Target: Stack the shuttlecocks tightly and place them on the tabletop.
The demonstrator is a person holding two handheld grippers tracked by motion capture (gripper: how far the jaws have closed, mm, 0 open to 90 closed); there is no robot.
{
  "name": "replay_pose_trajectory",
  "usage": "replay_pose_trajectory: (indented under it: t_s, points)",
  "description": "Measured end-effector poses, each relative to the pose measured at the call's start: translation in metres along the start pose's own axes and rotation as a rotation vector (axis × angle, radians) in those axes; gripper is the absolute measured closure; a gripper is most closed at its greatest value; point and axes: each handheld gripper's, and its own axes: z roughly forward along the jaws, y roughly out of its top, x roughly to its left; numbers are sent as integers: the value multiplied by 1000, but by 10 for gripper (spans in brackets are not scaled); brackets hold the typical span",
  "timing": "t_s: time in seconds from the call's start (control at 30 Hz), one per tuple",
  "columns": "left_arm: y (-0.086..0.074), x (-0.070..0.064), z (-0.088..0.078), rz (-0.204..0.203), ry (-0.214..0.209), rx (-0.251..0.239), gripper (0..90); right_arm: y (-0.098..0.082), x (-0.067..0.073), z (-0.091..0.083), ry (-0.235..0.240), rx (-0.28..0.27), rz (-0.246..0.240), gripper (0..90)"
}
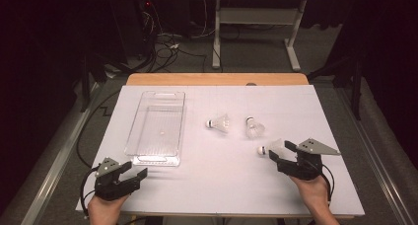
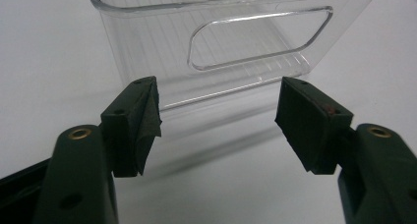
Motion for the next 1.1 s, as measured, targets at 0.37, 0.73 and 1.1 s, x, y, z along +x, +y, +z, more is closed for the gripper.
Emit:
replay_pose_trajectory:
  t_s: [0.37, 0.73, 1.1]
  points:
    - [0, 1, 0, -1, -2, 1, 341, 12, 2, 8, 11, 4, -4, 311]
    - [0, 3, -2, 0, 0, -4, 342, 21, 2, 16, 27, 18, 34, 327]
    - [0, 4, -2, 1, 6, -7, 342, 28, 7, 30, 38, 50, 28, 341]
